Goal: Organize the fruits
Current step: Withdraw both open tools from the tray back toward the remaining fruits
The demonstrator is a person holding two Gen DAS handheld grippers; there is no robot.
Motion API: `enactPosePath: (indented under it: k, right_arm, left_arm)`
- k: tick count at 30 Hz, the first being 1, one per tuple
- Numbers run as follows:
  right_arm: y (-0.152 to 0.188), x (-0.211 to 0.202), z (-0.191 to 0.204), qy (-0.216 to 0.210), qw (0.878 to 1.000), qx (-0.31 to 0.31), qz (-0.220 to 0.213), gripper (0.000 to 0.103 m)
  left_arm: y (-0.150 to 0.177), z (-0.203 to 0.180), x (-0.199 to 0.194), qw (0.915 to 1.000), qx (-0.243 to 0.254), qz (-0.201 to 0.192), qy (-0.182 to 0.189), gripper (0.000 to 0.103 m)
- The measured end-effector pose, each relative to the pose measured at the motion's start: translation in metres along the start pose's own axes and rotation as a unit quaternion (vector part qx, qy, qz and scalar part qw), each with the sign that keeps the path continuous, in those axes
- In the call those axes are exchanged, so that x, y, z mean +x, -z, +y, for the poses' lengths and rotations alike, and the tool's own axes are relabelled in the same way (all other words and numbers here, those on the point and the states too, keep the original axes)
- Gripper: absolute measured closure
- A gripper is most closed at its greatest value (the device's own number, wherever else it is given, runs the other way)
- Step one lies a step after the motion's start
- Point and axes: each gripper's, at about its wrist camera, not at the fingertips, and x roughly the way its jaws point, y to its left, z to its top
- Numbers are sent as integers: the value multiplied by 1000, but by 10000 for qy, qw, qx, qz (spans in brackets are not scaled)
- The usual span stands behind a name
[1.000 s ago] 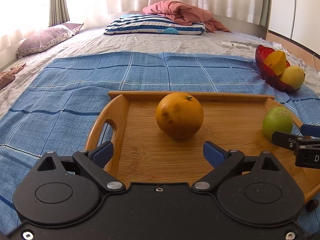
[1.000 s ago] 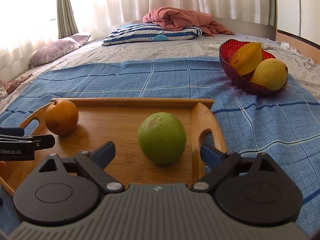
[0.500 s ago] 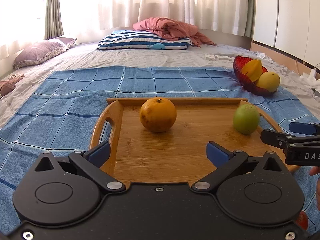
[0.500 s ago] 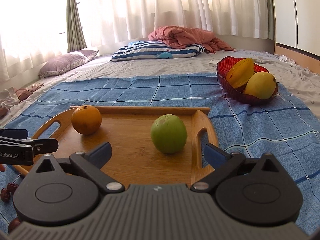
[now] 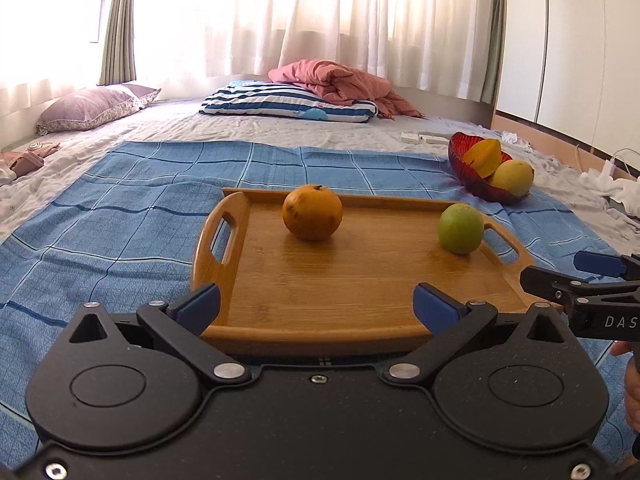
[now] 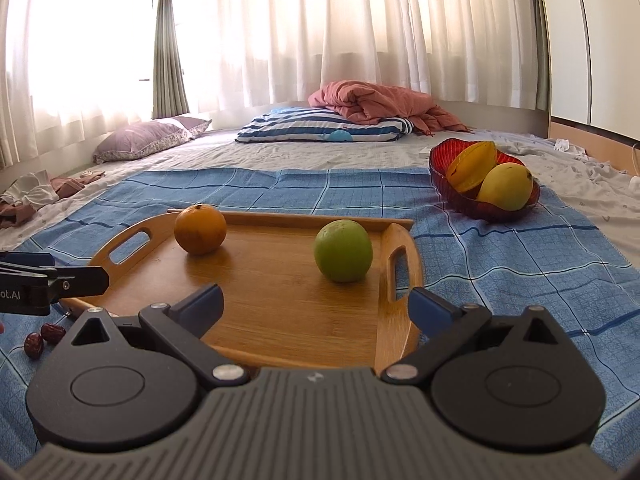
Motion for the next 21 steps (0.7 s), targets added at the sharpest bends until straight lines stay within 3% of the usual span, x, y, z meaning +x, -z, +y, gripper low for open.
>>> enactPosePath:
  k: [10,16,21]
  right_arm:
    - [30,-31,14,436,9976,-404,-349,0]
    - [48,-45,17,386,9979,-445,-281,0]
    - [62,-56,18,328,9984,-378,-271,0]
  left_arm:
    - [33,1,-27,9999,8,-102,-44,0]
    - [46,2,-35,10000,-25,-65,-34,0]
    - [53,2,-44,9994,51,-221,-245,0]
